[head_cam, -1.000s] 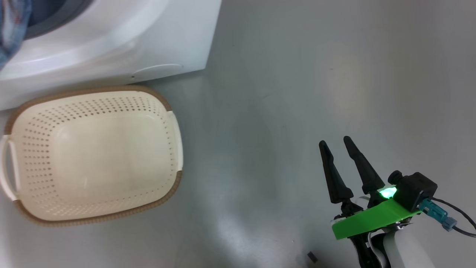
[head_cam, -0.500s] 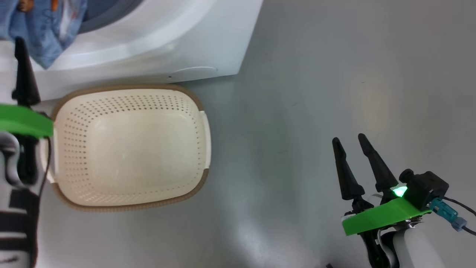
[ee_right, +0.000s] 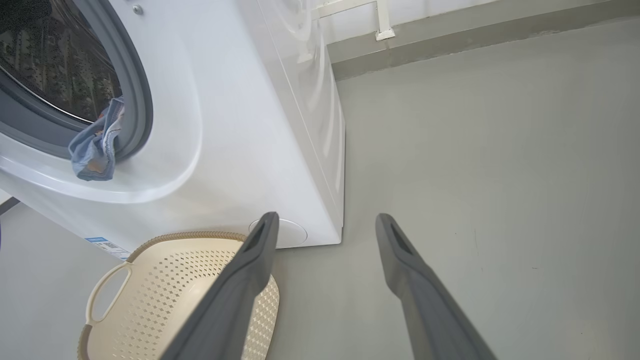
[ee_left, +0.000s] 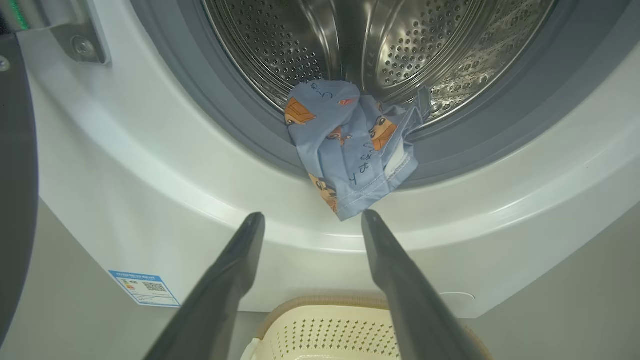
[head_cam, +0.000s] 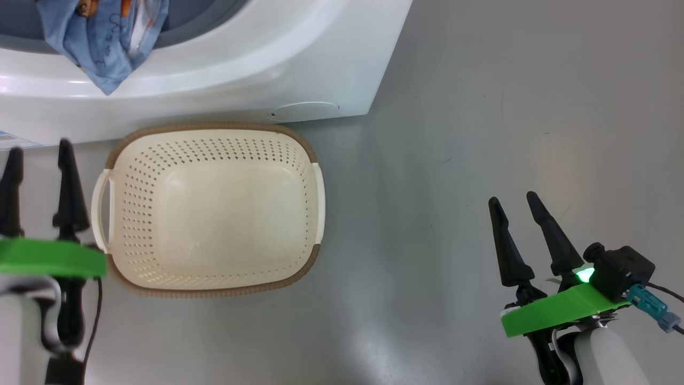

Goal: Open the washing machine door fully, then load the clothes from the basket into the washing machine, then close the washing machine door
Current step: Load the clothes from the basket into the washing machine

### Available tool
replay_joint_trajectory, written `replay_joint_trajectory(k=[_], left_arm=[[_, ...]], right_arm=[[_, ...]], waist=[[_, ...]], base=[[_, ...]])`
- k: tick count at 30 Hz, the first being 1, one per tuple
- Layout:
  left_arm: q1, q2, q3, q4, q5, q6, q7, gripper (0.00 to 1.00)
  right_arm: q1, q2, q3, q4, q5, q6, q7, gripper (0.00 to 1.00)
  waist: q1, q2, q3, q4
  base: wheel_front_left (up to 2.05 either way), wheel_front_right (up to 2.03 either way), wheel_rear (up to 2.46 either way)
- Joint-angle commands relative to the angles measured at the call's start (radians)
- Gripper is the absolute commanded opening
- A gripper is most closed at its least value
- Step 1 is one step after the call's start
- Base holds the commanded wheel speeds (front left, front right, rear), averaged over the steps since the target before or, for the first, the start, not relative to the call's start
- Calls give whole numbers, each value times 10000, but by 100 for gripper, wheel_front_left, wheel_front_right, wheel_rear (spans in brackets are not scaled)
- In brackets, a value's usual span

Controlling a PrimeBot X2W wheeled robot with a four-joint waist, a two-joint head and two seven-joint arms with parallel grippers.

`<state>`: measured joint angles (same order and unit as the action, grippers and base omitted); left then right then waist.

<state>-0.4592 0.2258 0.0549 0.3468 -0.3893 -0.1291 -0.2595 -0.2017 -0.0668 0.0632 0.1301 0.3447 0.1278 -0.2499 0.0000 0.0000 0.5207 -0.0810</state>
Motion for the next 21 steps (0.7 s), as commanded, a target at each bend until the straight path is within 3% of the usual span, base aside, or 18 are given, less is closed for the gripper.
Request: replay_joint_trajectory(k=[1, 12, 21], left_arm=[[257, 318, 387, -328, 92, -16, -23, 100], [2449, -187, 835, -2115, 284, -16, -23, 100], [2831, -378, 952, -2499, 313, -16, -23, 100]], right_arm=[[225, -46, 219, -195, -72, 29, -118, 100], [239, -164, 269, -122, -5, 29, -118, 100], [264, -211, 327, -67, 34, 29, -118, 100]], waist=[[0, 0, -29, 14], [0, 0, -191, -18], [0, 0, -350, -99]], base=[[0, 0, 0], [0, 0, 0], [0, 0, 0]])
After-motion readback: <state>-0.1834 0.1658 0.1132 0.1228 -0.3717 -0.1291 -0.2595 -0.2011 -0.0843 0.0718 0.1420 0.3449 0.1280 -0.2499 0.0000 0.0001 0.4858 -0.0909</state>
